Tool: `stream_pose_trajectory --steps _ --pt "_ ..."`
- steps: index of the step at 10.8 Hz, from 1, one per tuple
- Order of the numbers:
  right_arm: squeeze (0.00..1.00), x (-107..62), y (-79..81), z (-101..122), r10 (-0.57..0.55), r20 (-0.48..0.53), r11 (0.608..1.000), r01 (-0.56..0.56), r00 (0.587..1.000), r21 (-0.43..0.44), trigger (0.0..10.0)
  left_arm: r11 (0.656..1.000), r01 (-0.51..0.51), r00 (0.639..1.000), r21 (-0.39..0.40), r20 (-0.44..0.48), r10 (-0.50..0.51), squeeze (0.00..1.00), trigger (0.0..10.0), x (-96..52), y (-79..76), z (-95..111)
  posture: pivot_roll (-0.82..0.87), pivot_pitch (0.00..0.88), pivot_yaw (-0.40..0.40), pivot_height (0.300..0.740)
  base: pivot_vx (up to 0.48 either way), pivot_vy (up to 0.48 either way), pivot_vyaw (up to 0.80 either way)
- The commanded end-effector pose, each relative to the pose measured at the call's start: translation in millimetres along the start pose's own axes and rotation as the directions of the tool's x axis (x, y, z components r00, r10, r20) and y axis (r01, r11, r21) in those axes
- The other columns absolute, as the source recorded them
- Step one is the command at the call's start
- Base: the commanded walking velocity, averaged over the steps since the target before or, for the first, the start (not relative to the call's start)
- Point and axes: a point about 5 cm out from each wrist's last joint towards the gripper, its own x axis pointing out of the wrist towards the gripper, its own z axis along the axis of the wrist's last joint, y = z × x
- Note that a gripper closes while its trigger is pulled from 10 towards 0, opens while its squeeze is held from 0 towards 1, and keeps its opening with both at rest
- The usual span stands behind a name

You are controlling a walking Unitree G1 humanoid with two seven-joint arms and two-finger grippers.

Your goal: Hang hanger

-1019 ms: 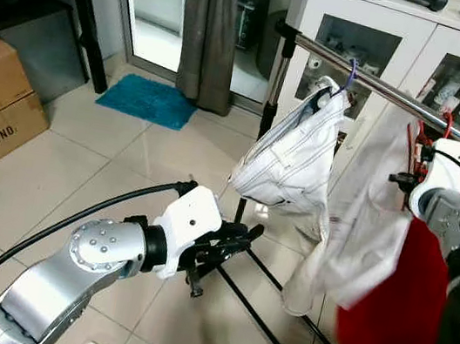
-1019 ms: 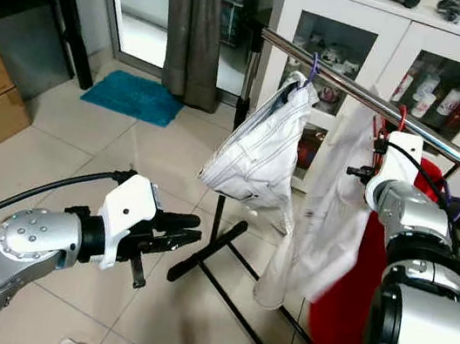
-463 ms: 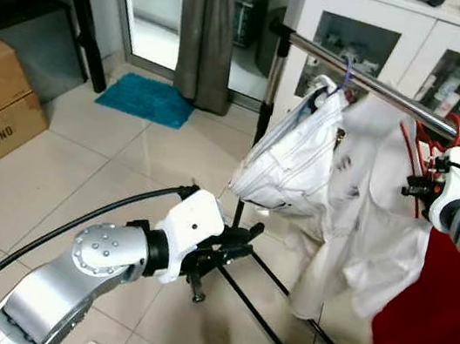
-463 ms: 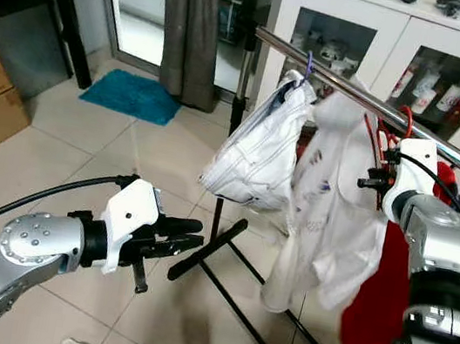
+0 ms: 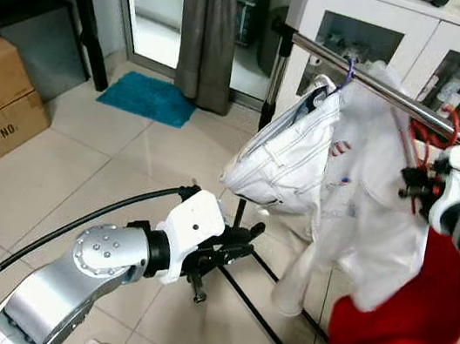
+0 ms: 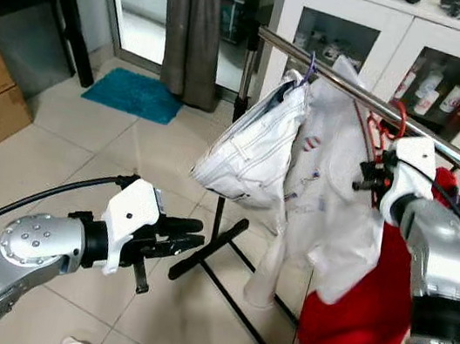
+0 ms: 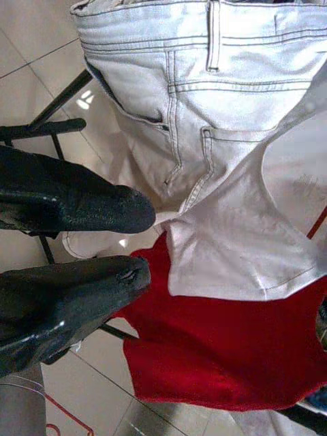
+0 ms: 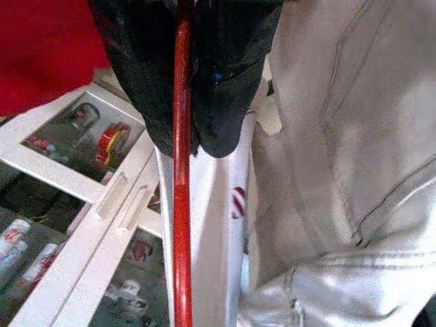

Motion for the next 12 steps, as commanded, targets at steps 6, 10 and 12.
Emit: stream_pose_trajectory --steps 6,10,12 --pt "0.0 -63.4 22.8 -16 0.121 -0.06 0.99 -0.125 0.991 -0.065 0.0 0.957 -0.285 0.959 -0.055 -0.006 0.285 0.0 10.0 0.0 19.1 -14 0.03 0.049 0.005 0.74 0.0 0.0 0.0" --pt "0.0 -92.4 63.5 -58 -0.051 -0.111 0.998 0.055 0.993 0.031 10.0 0.897 -0.422 0.905 -0.129 -0.009 0.425 0.0 10.0 -0.3 16.6 -25 0.01 0.059 0.0 0.74 0.0 0.0 0.0" --pt "0.0 -92.9 79.0 -67 -0.087 -0.089 0.992 0.095 0.992 0.086 10.0 0.84 -0.512 0.855 -0.181 -0.021 0.517 0.0 10.0 0.2 19.7 -33 0.0 0.058 -0.005 0.74 0.0 0.0 0.0"
